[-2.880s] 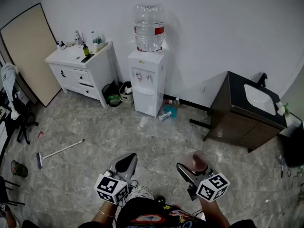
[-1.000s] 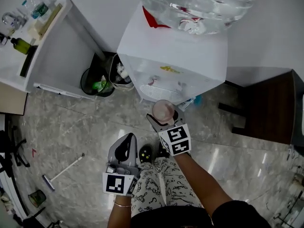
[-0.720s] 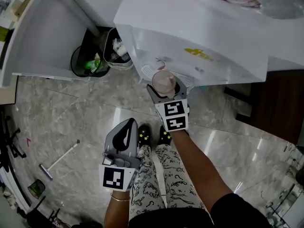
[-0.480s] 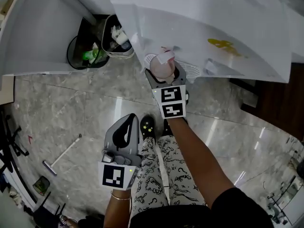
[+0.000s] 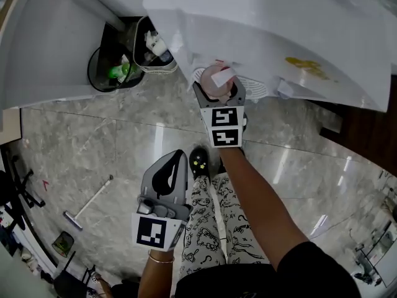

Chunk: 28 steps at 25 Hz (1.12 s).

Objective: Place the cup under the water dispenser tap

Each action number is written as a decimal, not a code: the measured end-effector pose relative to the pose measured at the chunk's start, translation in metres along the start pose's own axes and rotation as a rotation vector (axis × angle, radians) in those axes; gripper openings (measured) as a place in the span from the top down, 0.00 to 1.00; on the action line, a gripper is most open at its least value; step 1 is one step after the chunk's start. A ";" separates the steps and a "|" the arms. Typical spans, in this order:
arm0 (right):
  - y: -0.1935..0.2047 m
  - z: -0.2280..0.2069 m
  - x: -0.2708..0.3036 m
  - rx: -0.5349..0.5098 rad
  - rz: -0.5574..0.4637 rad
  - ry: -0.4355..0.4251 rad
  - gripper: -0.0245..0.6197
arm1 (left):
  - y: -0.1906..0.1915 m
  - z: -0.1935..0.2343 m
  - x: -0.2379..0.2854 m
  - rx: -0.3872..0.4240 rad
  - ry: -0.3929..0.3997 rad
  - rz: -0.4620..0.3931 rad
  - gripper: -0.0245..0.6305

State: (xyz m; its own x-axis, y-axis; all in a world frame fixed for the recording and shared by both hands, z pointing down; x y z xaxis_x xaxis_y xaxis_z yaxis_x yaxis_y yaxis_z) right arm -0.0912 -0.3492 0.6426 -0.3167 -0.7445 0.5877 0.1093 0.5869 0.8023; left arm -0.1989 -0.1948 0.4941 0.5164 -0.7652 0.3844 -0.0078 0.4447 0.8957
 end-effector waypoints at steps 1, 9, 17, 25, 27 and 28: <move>-0.001 0.000 0.001 0.005 0.008 0.000 0.43 | 0.000 0.000 0.001 -0.002 0.003 0.002 0.97; -0.002 0.001 0.002 0.034 0.066 -0.020 0.43 | -0.002 0.002 -0.002 -0.061 0.012 -0.008 0.96; 0.001 0.003 -0.001 -0.034 0.133 -0.035 0.43 | -0.002 0.005 -0.010 -0.052 -0.013 -0.004 0.96; 0.020 0.000 0.000 -0.026 0.256 -0.051 0.43 | 0.003 -0.004 -0.017 -0.066 0.004 -0.006 0.96; 0.023 0.000 -0.005 -0.033 0.255 -0.049 0.43 | 0.005 -0.004 -0.019 -0.067 0.000 -0.001 0.96; 0.025 0.000 -0.010 -0.029 0.252 -0.049 0.43 | 0.005 -0.004 -0.019 -0.068 -0.003 -0.002 0.96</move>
State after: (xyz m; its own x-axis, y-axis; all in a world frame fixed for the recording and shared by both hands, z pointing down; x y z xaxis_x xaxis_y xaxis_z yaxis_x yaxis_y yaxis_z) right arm -0.0859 -0.3275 0.6567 -0.3211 -0.5593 0.7642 0.2172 0.7420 0.6343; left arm -0.2057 -0.1762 0.4901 0.5138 -0.7673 0.3837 0.0516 0.4741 0.8790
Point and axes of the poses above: the fingertips, and each gripper's own axes: x forward along the fingers, z to its left, y out of its underside, the point moved 4 cm from there along -x, backward along the fingers, and after that the axes turned 4 degrees about x, right-handed, at the moved point
